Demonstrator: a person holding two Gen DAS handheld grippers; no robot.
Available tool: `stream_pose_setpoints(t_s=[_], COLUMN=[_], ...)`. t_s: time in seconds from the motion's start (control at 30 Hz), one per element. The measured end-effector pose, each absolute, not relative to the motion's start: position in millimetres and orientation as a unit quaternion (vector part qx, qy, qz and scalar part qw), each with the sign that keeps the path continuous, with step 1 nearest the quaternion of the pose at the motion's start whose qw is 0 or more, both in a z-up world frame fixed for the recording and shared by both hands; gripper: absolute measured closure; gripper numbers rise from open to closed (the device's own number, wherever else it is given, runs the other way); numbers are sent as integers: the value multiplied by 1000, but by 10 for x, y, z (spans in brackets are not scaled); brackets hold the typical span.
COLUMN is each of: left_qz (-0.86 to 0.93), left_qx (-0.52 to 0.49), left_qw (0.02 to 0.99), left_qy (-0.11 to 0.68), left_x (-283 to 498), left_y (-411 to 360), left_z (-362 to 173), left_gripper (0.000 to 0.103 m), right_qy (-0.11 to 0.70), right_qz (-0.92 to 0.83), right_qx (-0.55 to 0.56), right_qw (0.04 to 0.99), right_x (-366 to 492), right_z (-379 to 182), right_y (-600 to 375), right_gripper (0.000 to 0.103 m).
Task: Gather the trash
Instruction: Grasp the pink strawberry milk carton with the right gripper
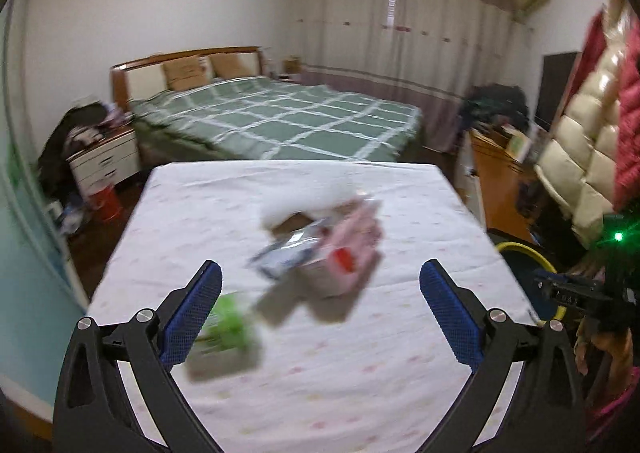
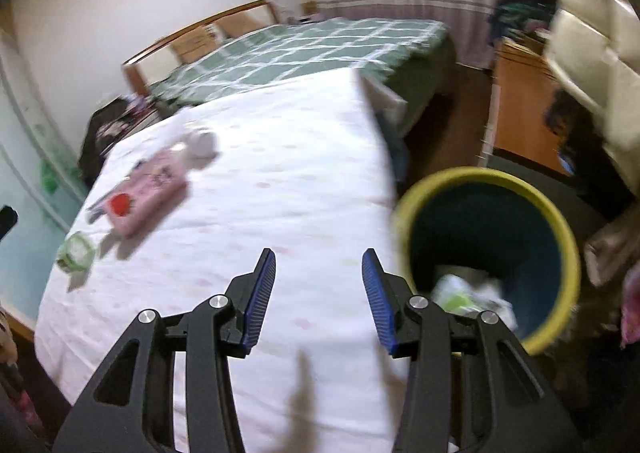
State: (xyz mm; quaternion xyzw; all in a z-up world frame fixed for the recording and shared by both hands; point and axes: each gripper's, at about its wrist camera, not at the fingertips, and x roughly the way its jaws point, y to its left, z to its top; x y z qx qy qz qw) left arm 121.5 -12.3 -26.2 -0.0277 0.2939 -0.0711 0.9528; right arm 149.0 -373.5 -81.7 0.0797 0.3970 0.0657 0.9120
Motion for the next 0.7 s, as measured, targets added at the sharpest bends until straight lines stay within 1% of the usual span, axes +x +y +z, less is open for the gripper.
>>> stream_pose_setpoints(t_s=[0.23, 0.3, 0.43, 0.6, 0.7], left_qz=[-51, -51, -49, -49, -51], left_qx=[-45, -49, -54, -63, -69], left_qw=[953, 953, 952, 948, 947], left_qy=[294, 296, 299, 307, 309], left_x=[1131, 1141, 1143, 1150, 1156], left_y=[323, 346, 431, 552, 613], left_z=[-380, -407, -455, -527, -561], left_gripper=[5, 5, 5, 5, 5], right_qy=[397, 399, 416, 439, 449], right_qz=[131, 142, 169, 161, 150], right_qx=[58, 62, 80, 84, 92], right_qw=[907, 904, 890, 880, 876], right_x=[1887, 1972, 2115, 2215, 2277], right_z=[-709, -725, -854, -1053, -1130], right_y=[-2817, -2588, -2125, -1766, -1661], right_gripper=[59, 53, 52, 42, 42])
